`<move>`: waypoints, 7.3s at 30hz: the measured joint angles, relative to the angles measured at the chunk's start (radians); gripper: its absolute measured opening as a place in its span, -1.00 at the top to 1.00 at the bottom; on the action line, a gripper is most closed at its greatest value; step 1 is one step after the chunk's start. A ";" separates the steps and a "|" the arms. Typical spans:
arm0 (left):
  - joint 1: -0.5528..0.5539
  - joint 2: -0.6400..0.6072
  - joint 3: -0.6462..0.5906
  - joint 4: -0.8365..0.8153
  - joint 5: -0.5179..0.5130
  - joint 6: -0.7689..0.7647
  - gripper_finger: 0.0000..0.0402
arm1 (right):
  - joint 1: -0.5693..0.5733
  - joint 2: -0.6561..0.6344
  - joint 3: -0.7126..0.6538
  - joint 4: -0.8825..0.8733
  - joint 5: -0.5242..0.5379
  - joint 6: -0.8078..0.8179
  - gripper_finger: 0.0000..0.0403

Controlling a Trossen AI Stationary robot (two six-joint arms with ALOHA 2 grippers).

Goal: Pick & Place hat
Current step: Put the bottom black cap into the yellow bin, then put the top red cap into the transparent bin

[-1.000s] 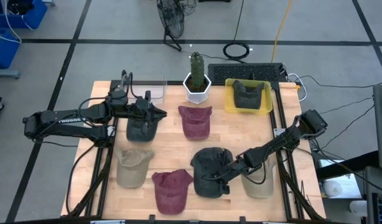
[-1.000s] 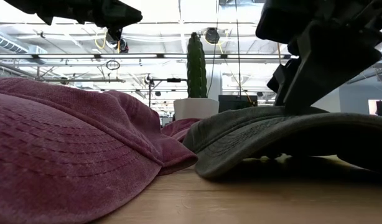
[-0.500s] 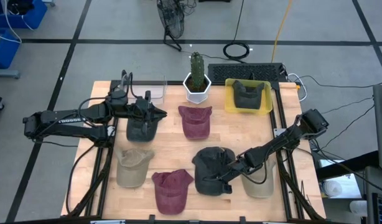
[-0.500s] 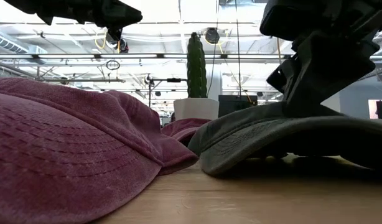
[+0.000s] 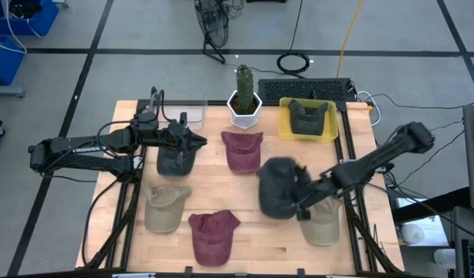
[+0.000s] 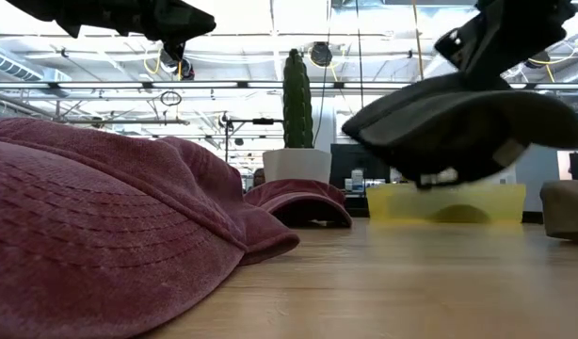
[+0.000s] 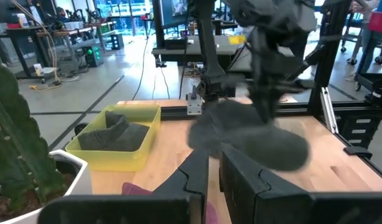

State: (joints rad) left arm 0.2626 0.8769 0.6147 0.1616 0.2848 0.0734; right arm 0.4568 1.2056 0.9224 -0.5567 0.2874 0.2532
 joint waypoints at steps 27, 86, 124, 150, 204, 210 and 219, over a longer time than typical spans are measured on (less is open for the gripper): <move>0.000 0.000 0.000 -0.001 -0.035 0.009 0.77 | -0.703 -0.240 0.000 -0.233 0.428 -1.029 0.98; 0.000 0.000 0.000 -0.008 -0.051 0.029 0.77 | -1.142 -0.316 -0.129 -0.150 -0.289 -1.033 0.98; 0.000 0.000 0.000 -0.008 -0.085 0.048 0.77 | -1.219 -0.268 -0.466 0.367 -0.063 -1.373 0.96; 0.000 0.000 0.000 -0.008 -0.085 0.052 0.77 | -1.072 -0.336 -0.436 0.476 0.028 -0.952 0.33; 0.000 0.000 0.000 0.014 -0.084 0.026 0.77 | -1.390 0.157 -0.308 0.368 0.026 -0.133 0.98; 0.000 0.000 0.000 0.014 -0.084 0.018 0.77 | -1.392 0.174 -0.310 0.409 0.023 -0.085 0.99; 0.000 0.000 0.000 0.011 -0.084 0.024 0.77 | -1.383 0.001 -0.313 0.395 0.006 -0.105 0.98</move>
State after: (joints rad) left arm 0.2630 0.8768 0.6151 0.1722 0.2005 0.0976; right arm -0.9264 1.2068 0.6093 -0.1618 0.2934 0.1478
